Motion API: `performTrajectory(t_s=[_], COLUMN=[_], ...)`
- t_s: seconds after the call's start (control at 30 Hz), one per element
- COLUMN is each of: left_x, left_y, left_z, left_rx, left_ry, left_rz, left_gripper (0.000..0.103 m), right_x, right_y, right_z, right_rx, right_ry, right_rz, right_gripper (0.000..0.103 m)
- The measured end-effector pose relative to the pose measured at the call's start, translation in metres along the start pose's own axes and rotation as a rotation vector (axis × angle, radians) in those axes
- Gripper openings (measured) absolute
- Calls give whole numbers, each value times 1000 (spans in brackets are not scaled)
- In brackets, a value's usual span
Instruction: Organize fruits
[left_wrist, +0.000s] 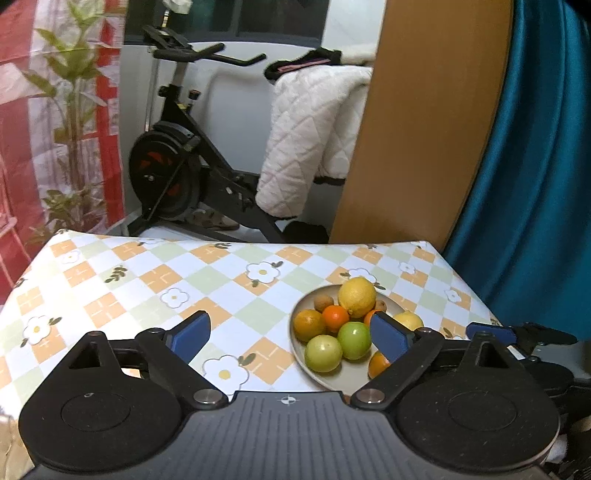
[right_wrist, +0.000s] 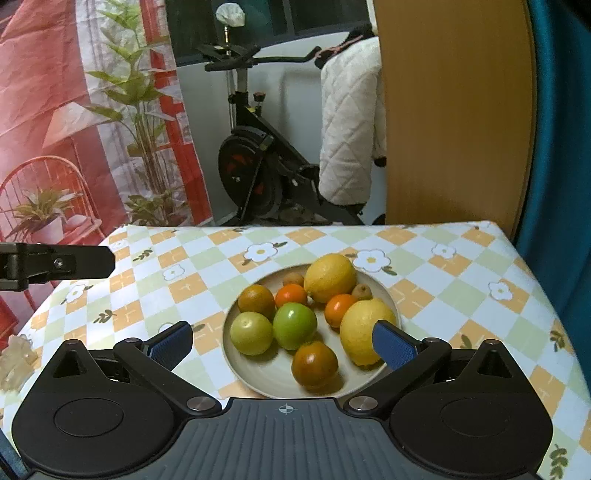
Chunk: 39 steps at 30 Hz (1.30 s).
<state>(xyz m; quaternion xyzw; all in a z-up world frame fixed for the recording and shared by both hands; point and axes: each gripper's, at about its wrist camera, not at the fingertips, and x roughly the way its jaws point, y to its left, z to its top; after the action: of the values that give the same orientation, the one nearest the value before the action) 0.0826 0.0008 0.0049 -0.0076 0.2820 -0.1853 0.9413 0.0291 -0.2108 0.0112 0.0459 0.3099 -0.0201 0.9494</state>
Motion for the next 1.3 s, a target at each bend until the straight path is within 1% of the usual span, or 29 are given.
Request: performTrajectory(t_s=[0.17, 0.3, 0.4, 0.73, 1.3], left_x=[-14, -20, -21, -27, -30], left_y=[8, 10, 10, 5, 7], left_z=[-3, -5, -7, -10, -15], left_rx=[-42, -40, -39, -23, -35], left_ry=[-14, -26, -21, -49, -35], left_rz=[55, 89, 105, 129, 149], left_gripper=[95, 95, 95, 95, 95], right_x=[-13, -19, -22, -26, -26], right_y=[7, 12, 15, 20, 20], right_z=[6, 10, 11, 9, 9], right_rx=[-14, -25, -29, -34, -34], right_ry=[-22, -30, -34, -39, -38], right_rz=[-2, -7, -2, -3, -3], right_gripper=[102, 102, 102, 102, 102])
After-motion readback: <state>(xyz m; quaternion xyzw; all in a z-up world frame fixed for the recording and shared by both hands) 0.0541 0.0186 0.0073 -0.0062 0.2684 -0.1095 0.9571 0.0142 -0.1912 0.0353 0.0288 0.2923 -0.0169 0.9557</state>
